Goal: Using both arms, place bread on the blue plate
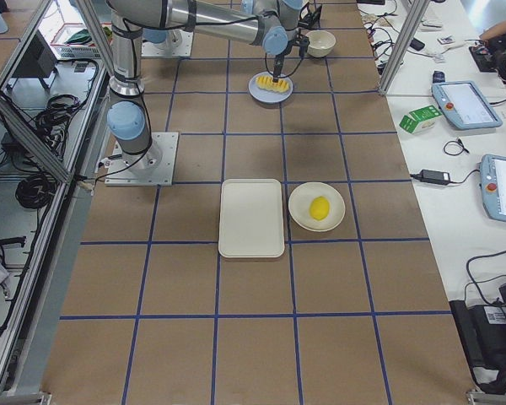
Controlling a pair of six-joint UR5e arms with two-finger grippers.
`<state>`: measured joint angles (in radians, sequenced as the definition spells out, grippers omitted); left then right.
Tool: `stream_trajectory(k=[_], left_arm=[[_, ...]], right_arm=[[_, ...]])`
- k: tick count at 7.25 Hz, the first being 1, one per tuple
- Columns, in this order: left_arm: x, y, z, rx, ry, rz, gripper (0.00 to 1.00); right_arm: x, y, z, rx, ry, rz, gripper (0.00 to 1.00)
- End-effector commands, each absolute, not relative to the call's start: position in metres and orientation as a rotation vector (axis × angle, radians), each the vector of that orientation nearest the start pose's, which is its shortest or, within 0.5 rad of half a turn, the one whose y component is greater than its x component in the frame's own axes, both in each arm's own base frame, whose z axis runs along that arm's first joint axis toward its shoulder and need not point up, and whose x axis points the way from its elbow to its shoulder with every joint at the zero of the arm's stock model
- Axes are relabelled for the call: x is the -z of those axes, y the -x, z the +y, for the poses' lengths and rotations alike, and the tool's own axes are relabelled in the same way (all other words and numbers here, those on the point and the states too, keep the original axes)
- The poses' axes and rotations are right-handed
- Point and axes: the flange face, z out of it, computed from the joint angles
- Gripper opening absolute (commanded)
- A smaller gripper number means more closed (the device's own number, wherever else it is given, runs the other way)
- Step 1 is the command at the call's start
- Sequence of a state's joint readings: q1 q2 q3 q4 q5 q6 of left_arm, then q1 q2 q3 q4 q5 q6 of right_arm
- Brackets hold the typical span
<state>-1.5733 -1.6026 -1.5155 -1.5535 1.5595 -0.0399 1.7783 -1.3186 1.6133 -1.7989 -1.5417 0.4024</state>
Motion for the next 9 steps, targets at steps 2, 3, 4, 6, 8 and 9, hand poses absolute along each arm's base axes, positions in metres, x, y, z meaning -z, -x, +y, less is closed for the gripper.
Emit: stream_trajectory(k=[2,3,4,6,8,9], left_arm=[[-0.502,0.134,-0.508,0.07,0.058,3.135,1.0],[-0.506,0.135,-0.508,0.084,0.056,3.135,1.0],[-0.509,0.136,-0.506,0.091,0.058,3.147,1.0],[-0.505,0.134,-0.504,0.08,0.044,3.136,1.0],[-0.503,0.135,-0.51,0.075,0.041,3.14,1.0],[-0.504,0.135,-0.51,0.077,0.041,3.141,1.0]], right_arm=[[-0.427,-0.141,-0.52,-0.129,-0.574,3.135,1.0],[-0.454,-0.129,-0.502,-0.121,-0.608,3.117,1.0],[-0.468,-0.125,-0.491,-0.083,-0.619,3.117,1.0],[-0.475,-0.126,-0.484,-0.068,-0.53,3.122,1.0],[-0.481,-0.129,-0.479,-0.049,-0.452,3.132,1.0],[-0.484,-0.13,-0.476,-0.041,-0.332,3.142,1.0]])
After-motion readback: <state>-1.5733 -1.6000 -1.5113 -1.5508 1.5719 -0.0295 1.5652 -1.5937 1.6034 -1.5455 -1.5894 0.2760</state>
